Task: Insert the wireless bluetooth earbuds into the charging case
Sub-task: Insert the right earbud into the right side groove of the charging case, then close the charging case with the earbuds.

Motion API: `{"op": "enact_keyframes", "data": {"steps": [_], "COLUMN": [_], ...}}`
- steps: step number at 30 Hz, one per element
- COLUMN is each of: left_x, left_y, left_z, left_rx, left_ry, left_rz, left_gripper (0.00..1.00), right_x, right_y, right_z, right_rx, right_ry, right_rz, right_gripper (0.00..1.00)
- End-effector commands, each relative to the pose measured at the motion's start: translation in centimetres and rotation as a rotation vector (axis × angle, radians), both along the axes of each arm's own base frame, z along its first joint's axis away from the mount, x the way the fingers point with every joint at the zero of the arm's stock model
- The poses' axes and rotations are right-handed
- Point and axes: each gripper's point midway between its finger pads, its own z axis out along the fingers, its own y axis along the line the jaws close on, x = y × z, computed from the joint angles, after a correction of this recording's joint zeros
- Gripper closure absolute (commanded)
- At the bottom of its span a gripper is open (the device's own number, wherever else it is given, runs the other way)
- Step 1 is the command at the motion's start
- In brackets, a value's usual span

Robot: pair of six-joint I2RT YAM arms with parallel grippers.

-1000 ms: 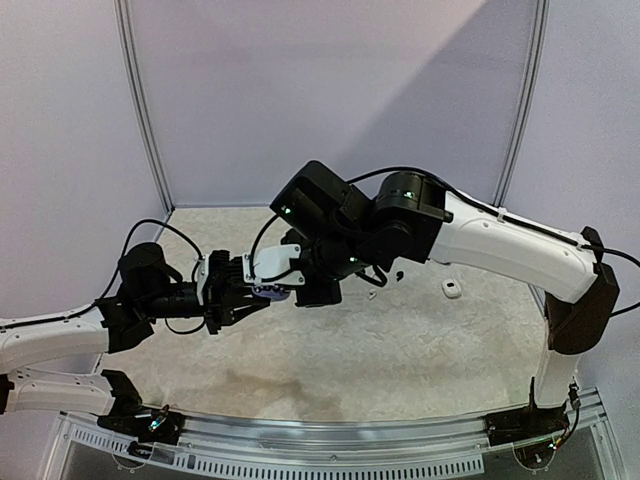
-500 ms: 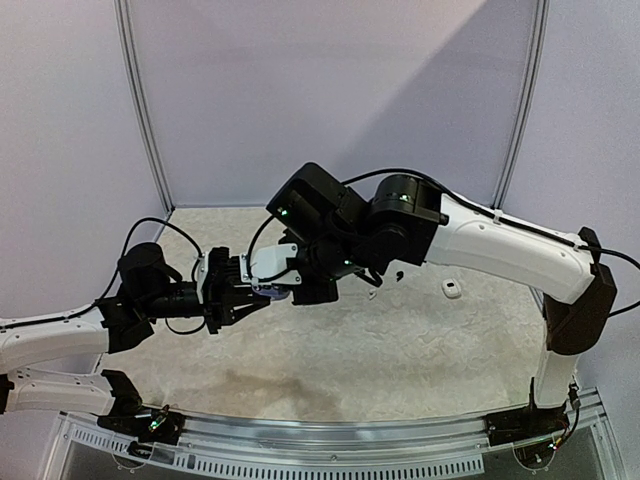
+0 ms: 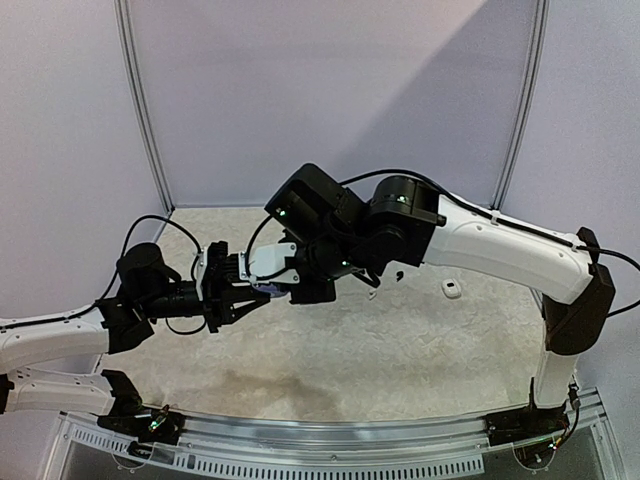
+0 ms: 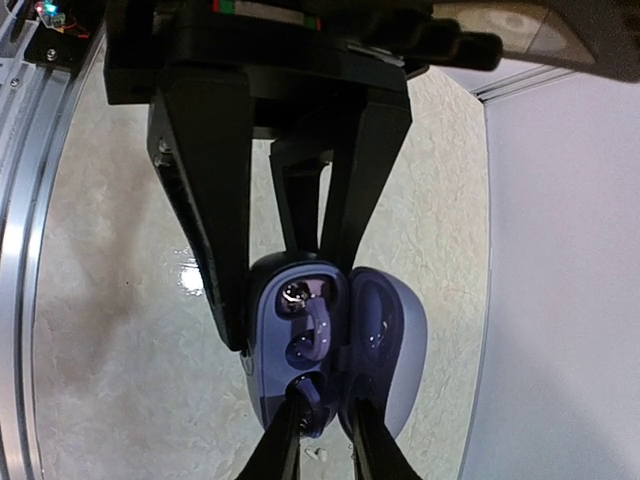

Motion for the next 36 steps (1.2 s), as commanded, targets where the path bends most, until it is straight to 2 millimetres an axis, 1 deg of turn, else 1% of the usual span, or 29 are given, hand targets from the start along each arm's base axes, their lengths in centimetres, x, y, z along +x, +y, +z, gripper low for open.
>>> {"op": "enact_keyframes", "data": {"steps": [1,4,8,11,12,14,15,16,17,18,19,20,21,22,23,24,25,27,28,29,31,32,34,36], "left_x": [-0.1,0.0,0.1,0.2,0.2,0.1,0.0,-0.2,-0.8,-1.5,-1.7,-1.3,-0.6,0.0,0.3,0.4,0.3,0.0,-0.1,-0.1,0.2,0.5,0.9,1.1], "left_y": [0.0,0.0,0.0,0.0,0.0,0.0,0.0,0.0,-0.1,-0.2,-0.1,0.1,0.1,0.1,0.1,0.1,0.0,-0.2,-0.2,-0.3,-0.2,-0.1,0.2,0.2], "left_z": [2.3,2.2,2.0,1.8,1.7,1.4,1.2,1.0,0.5,-0.3,-1.0,-1.6,-1.8,-1.6,-1.8,-1.7,-1.6,-1.3,-1.1,-0.9,-0.7,-0.7,-0.7,-0.8], "left_rx": [-0.094,-0.092,-0.085,-0.079,-0.075,-0.055,-0.039,-0.017,0.021,0.068,0.117,0.159,0.19,0.216,0.239,0.248,0.248,0.234,0.224,0.217,0.209,0.209,0.213,0.216], "left_ry": [0.003,0.005,0.002,0.004,-0.001,-0.029,-0.057,-0.095,-0.165,-0.252,-0.355,-0.426,-0.475,-0.518,-0.546,-0.569,-0.583,-0.572,-0.557,-0.541,-0.51,-0.491,-0.457,-0.434], "left_rz": [0.017,0.02,0.024,0.029,0.029,0.021,0.017,0.004,-0.036,-0.081,-0.095,-0.075,-0.05,-0.028,-0.021,-0.023,-0.033,-0.051,-0.053,-0.051,-0.026,-0.008,0.02,0.034], "left_gripper": [1.0,1.0,1.0,1.0,1.0,1.0,1.0,1.0,1.0,1.0,1.0,1.0,1.0,1.0,1.0,1.0,1.0,1.0,1.0,1.0,1.0,1.0,1.0,1.0], "right_x": [0.4,0.3,0.1,-0.3,-0.6,-1.6,-1.9,-2.0,-2.0,-1.6,-0.9,-0.1,0.7,2.0,3.3,4.4,5.1,5.9,5.8,5.7,5.2,5.0,4.7,4.4], "right_y": [-1.4,-1.5,-1.7,-2.0,-2.1,-1.2,-1.5,-1.2,-1.4,-1.3,-1.3,-1.2,-1.0,-0.5,-0.4,0.1,0.5,2.5,3.1,3.9,4.4,4.3,3.7,2.6], "right_z": [-0.5,0.8,2.0,3.6,4.8,7.2,8.2,9.0,10.2,10.8,11.3,11.6,11.5,10.6,10.7,10.1,10.0,7.5,6.8,5.1,3.0,2.2,1.2,0.8], "right_rx": [-0.02,0.035,0.08,0.136,0.183,0.316,0.381,0.443,0.506,0.561,0.608,0.649,0.661,0.651,0.672,0.686,0.708,0.681,0.672,0.647,0.61,0.603,0.607,0.622], "right_ry": [0.015,0.015,0.027,0.041,0.053,0.079,0.083,0.077,0.069,0.064,0.046,0.032,0.009,-0.019,-0.05,-0.066,-0.062,-0.057,-0.048,-0.03,-0.006,0.015,0.047,0.074], "right_rz": [-0.053,-0.063,-0.08,-0.083,-0.076,-0.03,-0.021,-0.014,-0.014,-0.028,-0.058,-0.099,-0.139,-0.2,-0.267,-0.335,-0.379,-0.417,-0.424,-0.427,-0.429,-0.441,-0.465,-0.493], "right_gripper": [0.79,0.76,0.75,0.75,0.74,0.71,0.69,0.68,0.68,0.68,0.69,0.68,0.67,0.66,0.66,0.66,0.66,0.66,0.66,0.66,0.66,0.66,0.66,0.66]}}
